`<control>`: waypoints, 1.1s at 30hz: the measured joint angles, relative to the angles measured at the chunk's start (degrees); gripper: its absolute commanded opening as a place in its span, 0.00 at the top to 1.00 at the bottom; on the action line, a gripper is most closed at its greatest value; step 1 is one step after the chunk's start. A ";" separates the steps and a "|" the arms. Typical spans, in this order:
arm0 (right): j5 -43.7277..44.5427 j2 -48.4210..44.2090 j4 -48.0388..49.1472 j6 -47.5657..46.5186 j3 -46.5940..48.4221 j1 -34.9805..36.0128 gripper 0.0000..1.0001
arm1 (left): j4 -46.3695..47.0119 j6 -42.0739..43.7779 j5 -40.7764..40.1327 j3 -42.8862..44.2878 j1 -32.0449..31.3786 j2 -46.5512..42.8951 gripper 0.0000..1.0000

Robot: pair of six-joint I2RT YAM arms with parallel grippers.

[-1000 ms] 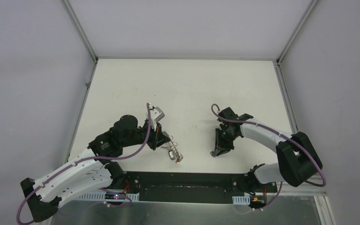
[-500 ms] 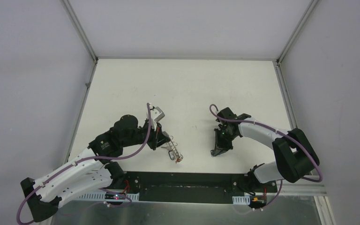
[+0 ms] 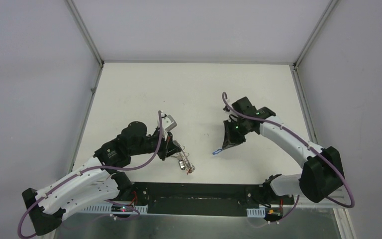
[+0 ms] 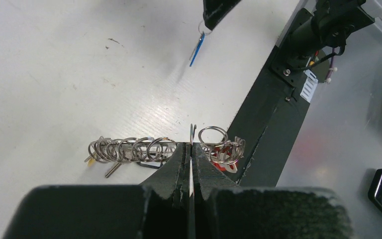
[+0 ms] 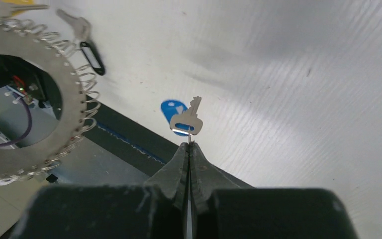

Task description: Put the keys on the keyring

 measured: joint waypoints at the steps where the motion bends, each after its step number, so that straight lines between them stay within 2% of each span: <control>1: -0.22 -0.48 -1.05 -0.98 2.05 0.00 1.00 | -0.02 0.68 0.35 0.22 0.00 0.07 1.00; 7: -0.44 -2.95 -5.40 -5.99 13.64 0.00 1.00 | 0.00 5.05 2.36 2.40 0.00 0.57 1.00; 11: 0.98 -4.31 -6.32 -8.59 17.44 0.00 1.00 | 0.04 8.48 4.07 3.85 0.00 0.96 1.00; 23: 1.79 -13.79 -3.78 -14.40 13.55 0.00 1.00 | 2.08 14.12 7.61 4.79 0.00 3.87 1.00; 33: -10.38 -13.97 -4.85 -18.32 13.92 0.83 1.00 | 5.49 14.23 9.18 4.79 0.00 6.93 1.00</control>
